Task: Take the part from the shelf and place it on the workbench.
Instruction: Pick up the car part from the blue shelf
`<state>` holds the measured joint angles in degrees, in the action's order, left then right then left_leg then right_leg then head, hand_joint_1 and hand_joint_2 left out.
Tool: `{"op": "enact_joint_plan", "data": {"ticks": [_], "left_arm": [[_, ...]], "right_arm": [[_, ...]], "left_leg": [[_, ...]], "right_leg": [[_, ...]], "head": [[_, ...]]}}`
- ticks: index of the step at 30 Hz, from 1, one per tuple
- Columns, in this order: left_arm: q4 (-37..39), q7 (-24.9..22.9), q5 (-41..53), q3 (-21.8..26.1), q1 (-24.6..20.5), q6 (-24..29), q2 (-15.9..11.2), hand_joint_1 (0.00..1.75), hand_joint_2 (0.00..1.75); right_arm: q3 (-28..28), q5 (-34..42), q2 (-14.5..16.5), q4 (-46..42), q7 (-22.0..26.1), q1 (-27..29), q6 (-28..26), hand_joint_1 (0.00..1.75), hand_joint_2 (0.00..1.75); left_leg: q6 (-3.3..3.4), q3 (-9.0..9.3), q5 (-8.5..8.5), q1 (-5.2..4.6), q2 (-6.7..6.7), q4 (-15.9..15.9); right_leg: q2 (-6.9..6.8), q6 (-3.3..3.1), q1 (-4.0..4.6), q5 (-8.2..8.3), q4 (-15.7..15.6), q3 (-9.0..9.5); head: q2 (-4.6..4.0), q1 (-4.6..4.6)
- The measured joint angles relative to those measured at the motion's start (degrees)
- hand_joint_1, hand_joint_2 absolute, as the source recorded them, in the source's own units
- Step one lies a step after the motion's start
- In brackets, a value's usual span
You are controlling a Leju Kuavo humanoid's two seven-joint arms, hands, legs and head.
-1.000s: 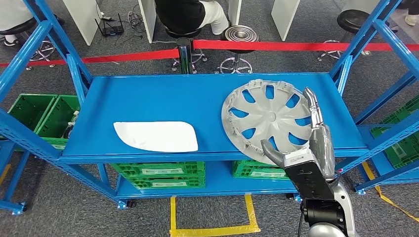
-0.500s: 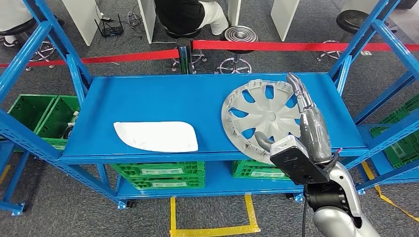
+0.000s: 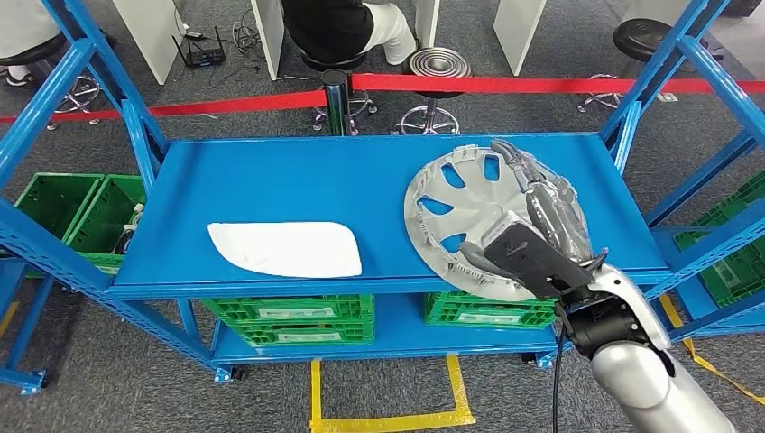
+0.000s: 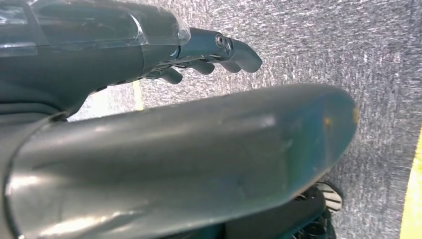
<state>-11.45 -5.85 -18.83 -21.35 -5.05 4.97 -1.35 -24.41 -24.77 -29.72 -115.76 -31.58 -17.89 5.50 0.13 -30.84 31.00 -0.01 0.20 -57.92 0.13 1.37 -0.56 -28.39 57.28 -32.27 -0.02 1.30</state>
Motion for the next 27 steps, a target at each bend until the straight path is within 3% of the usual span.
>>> {"op": "enact_joint_plan", "data": {"ticks": [5,9,20,27], "left_arm": [[0.02,-1.17,-2.18,-0.09,0.0,-0.65,0.07,0.0,0.0],[0.02,-1.41,-2.75,-0.13,0.0,-1.12,1.53,0.0,0.0],[0.03,-1.43,-3.34,-0.46,0.01,-1.39,2.81,0.0,0.0],[0.02,0.0,-3.72,-0.46,0.02,-1.24,3.26,0.0,0.0]], "right_arm": [[-1.97,2.47,-2.51,2.65,-4.15,-8.52,7.52,0.0,1.75],[-4.84,3.5,-2.77,4.12,-5.85,-12.97,9.14,0.0,1.75],[-9.54,4.91,-3.89,6.19,-6.53,-16.48,8.68,0.0,1.75],[-13.55,12.55,-4.2,7.53,-8.05,-19.61,15.16,0.0,1.75]], "left_leg": [[0.01,0.03,0.0,-0.01,0.35,0.0],[0.01,0.03,0.0,-0.01,0.43,0.0],[0.05,0.01,0.03,-0.01,0.4,0.0],[0.05,0.01,0.02,-0.01,0.37,0.0]], "right_leg": [[0.12,0.06,-0.01,0.05,0.0,-0.02],[0.13,0.06,-0.01,0.05,0.0,-0.02],[0.14,0.06,-0.01,0.05,-0.05,-0.01],[0.12,0.07,-0.01,0.05,-0.07,-0.01]], "head": [[0.0,-0.04],[0.0,-0.1],[0.0,-0.06],[0.0,-0.06]]}}
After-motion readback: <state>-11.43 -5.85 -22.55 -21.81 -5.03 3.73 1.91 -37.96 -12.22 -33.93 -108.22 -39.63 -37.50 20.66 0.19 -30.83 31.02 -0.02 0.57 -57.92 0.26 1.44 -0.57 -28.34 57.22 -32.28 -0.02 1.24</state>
